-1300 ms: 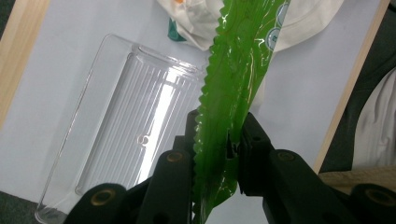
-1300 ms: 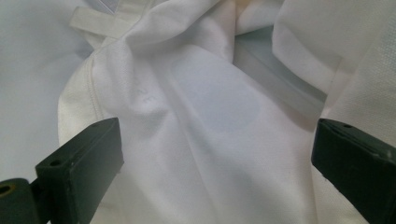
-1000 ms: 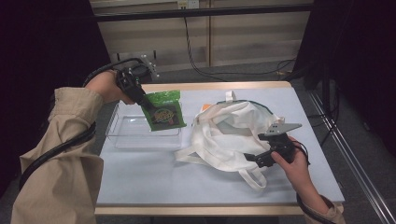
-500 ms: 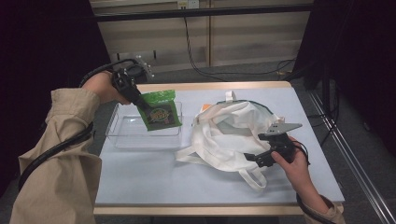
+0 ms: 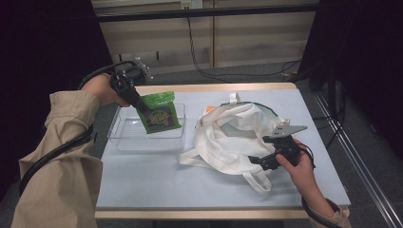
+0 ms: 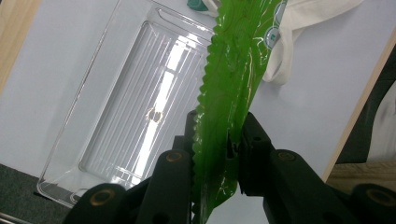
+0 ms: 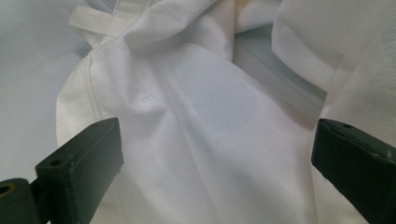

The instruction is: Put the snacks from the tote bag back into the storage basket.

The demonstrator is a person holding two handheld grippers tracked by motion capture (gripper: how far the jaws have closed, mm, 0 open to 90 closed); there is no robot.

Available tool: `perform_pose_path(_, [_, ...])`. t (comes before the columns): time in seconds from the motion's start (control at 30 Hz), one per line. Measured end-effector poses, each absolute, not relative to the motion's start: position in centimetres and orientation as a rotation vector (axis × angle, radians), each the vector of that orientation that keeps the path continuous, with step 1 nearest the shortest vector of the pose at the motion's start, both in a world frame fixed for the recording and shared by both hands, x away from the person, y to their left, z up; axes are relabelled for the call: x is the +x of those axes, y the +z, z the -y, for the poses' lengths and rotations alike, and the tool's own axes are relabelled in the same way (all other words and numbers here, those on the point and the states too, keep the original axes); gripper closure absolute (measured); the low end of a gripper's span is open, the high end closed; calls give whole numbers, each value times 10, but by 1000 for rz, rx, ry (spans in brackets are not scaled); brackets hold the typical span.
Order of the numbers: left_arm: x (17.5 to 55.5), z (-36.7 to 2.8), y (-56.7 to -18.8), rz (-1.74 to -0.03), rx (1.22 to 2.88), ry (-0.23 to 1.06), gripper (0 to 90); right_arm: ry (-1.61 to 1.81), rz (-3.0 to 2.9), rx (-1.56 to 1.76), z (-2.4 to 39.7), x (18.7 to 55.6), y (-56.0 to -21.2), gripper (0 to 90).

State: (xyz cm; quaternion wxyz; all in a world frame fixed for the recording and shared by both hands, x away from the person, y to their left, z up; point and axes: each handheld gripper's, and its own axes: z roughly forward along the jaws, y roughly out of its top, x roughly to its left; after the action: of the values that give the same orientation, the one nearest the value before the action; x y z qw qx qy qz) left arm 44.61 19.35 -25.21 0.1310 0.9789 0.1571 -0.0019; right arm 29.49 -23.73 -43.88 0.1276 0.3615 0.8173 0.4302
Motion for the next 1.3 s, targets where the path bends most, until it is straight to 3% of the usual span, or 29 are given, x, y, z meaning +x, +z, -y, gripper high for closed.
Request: perform_pose_path(1.3, [452,-182,-284,-310,2895,1,765,1250,-2377,1048,238,293,-439,16])
